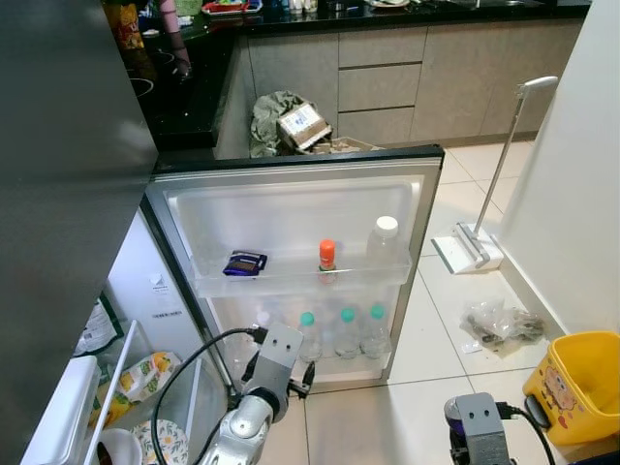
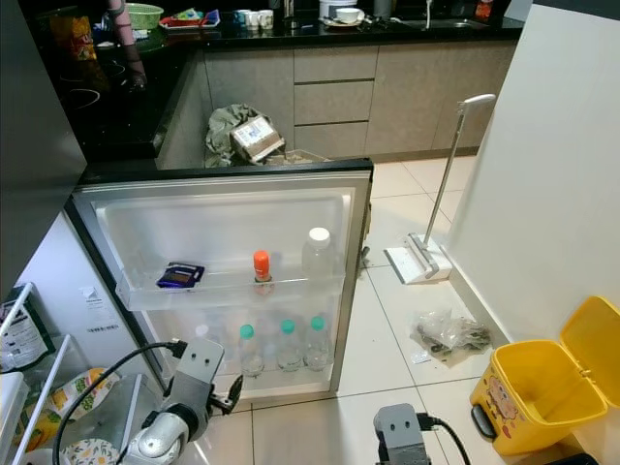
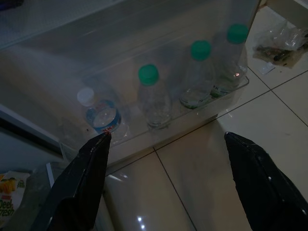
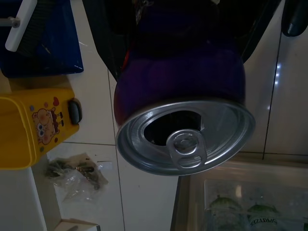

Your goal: Restocking fridge

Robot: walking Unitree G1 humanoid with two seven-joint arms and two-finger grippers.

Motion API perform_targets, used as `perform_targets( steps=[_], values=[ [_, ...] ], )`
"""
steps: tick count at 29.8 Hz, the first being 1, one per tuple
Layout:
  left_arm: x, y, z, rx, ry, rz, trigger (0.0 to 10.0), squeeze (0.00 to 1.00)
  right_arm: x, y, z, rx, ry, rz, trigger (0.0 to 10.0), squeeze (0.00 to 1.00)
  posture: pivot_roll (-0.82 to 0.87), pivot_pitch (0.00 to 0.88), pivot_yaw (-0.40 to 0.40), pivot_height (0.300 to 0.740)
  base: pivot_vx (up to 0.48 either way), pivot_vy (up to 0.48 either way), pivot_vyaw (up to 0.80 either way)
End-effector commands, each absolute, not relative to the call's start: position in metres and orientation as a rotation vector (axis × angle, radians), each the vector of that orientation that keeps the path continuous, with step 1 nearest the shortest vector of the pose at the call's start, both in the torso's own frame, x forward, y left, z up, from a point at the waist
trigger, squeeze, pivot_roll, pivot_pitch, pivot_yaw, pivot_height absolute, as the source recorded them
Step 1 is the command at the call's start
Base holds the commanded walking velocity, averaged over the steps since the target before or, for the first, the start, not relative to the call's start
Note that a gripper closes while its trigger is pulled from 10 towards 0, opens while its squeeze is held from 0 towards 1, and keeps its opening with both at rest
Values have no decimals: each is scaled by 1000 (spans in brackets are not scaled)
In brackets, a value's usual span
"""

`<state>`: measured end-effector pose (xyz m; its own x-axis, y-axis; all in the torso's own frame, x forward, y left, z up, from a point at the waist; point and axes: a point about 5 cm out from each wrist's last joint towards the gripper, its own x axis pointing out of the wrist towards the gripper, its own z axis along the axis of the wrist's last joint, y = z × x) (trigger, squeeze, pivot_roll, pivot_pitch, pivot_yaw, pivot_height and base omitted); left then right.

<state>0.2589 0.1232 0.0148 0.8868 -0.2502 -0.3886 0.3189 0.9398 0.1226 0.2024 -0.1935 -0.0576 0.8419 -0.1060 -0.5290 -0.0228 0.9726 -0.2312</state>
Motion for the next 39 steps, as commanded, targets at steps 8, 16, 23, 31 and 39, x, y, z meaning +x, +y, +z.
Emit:
perform_targets(
  steps=[8, 16, 23, 31, 39],
  values=[
    [267, 115, 35, 138, 262, -309, 10000, 0, 219, -190, -43, -261, 460, -20, 10000, 0, -126, 48, 4, 740, 0, 0, 0],
    [275, 114, 51, 133, 200, -299, 10000, 0, 273, -201, 9, -259, 201, -65, 10000, 0, -123, 47, 7, 740, 0, 0, 0],
    [273, 106, 71, 105, 126, -383, 10000, 0, 316, -191, 73, -219, -77, -20, 10000, 0, -122, 49, 7, 740, 0, 0, 0],
    [284, 89, 117, 44, -15, -476, 10000, 0, 321, -159, 96, -176, -179, 145, 10000, 0, -118, 48, 6, 740, 0, 0, 0],
    [293, 83, 161, 10, -131, -593, 10000, 0, 308, -141, 100, -181, -181, 326, 10000, 0, -125, 45, -1, 740, 0, 0, 0]
  ],
)
